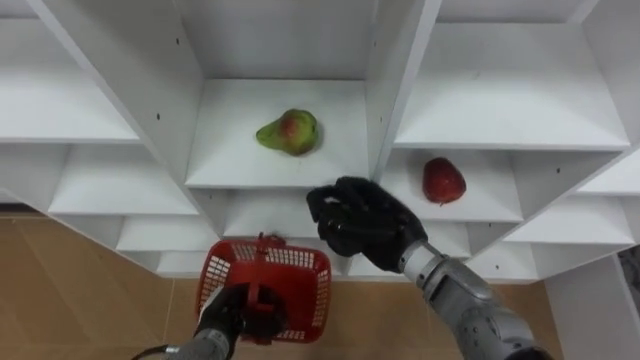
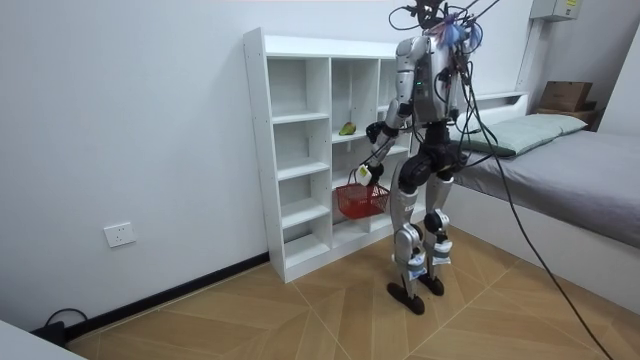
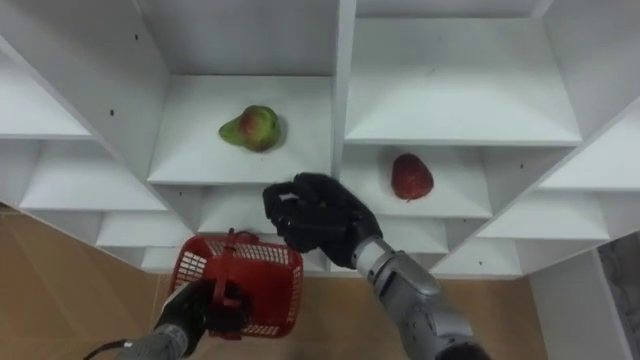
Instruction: Collect fruits from the closet
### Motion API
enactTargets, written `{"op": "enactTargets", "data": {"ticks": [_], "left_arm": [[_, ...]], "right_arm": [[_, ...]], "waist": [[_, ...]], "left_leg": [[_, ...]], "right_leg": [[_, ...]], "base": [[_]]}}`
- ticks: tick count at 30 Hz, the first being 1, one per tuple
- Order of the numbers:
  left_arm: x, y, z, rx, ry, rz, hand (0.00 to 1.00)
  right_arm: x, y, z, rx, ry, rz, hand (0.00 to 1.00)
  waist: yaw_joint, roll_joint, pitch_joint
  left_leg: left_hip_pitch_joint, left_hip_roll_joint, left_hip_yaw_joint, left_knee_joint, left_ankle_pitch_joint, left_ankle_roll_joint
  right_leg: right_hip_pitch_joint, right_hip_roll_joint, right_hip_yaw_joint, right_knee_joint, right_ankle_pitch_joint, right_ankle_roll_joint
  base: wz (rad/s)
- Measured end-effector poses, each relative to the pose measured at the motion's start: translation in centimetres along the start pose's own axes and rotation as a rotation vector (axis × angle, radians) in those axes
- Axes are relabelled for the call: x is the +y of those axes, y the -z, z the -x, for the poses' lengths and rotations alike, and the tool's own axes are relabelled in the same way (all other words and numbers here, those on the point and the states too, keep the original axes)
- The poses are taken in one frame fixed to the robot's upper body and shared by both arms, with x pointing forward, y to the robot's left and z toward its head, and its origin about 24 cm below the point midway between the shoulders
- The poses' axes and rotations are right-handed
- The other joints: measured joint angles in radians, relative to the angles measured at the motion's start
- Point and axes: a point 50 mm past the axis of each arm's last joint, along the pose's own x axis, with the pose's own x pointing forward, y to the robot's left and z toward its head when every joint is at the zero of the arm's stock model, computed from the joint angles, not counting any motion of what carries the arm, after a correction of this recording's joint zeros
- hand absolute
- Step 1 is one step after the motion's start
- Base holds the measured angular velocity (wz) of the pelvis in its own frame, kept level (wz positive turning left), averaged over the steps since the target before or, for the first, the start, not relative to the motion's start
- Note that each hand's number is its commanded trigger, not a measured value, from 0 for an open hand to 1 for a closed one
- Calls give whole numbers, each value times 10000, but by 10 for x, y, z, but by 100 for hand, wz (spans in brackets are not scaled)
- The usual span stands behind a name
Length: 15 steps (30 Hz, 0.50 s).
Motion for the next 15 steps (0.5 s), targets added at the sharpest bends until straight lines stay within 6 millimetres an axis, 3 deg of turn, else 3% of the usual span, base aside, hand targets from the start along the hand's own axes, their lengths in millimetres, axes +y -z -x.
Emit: {"op": "enactTargets", "data": {"ticks": [15], "left_arm": [[-18,-6,-1,-248,734,254,100]], "right_arm": [[-1,1,-11,-91,86,-146,100]], "waist": [[40,-42,9]], "left_leg": [[-219,21,-52,25,212,-91]], "right_leg": [[-183,9,-63,17,76,-110]], "base": [[1]]}}
